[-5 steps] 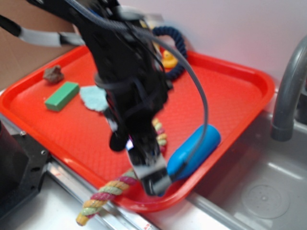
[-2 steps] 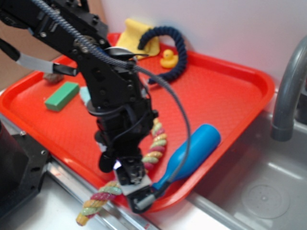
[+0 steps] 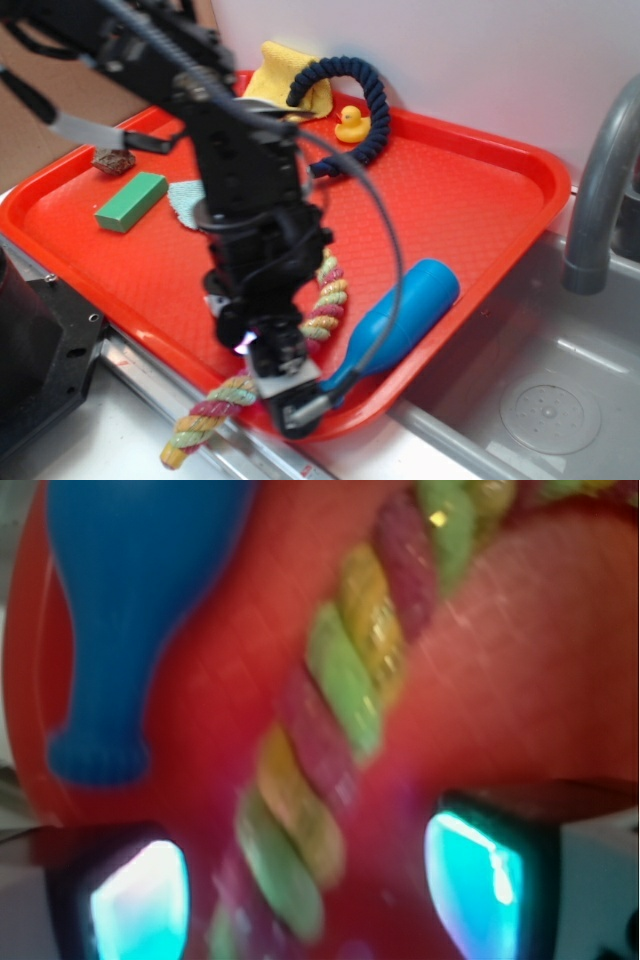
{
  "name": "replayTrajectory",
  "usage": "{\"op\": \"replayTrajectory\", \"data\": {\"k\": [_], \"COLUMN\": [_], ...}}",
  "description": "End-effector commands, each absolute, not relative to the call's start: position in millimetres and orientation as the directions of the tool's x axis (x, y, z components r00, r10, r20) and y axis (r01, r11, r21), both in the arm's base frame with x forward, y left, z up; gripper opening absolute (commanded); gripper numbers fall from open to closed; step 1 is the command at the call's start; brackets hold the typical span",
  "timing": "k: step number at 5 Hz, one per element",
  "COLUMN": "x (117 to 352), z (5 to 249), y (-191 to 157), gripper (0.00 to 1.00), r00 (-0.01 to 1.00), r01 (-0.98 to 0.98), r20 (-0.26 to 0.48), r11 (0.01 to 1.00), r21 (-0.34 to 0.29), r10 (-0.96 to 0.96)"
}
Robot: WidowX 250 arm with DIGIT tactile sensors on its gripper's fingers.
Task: Grab the multicolored rope.
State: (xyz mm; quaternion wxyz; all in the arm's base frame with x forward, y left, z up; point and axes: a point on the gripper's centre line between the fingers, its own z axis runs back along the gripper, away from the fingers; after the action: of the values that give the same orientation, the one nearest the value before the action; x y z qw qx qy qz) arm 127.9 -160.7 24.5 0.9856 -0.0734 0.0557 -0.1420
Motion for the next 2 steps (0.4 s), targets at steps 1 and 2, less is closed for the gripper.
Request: {"op": "replayTrajectory", "data": {"k": [1,2], "x": [131.0,129.6], "z": [17.2,20.5], "y": [-172.2,-172.1], "gripper": [0.00,0.00], "r00": [0.936,0.936], "r01": [0.278,0.283], "r20": [-0.179,-0.172], "r11": [0.949,0.948], "r21": [-0.147,-0.145], "r10": [-0.302,-0.306]}}
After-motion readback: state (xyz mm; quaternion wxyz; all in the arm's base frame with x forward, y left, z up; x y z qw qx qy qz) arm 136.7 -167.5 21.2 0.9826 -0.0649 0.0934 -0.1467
